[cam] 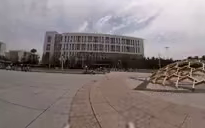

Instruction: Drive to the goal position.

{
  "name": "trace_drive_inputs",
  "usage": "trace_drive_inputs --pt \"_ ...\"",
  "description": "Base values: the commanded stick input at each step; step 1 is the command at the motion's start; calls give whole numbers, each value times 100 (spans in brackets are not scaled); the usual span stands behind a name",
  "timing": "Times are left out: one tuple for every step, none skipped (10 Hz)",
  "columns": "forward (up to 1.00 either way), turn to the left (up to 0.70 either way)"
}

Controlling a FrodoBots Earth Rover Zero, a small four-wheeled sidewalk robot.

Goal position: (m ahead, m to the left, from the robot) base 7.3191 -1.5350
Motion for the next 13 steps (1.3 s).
trace_drive_inputs --pt "45 0" --pt "45 0" --pt "45 0" --pt "45 0" --pt "45 0" --pt "45 0" --pt "45 0" --pt "45 0" --pt "45 0" --pt "45 0" --pt "45 0" --pt "45 0" --pt "45 0"
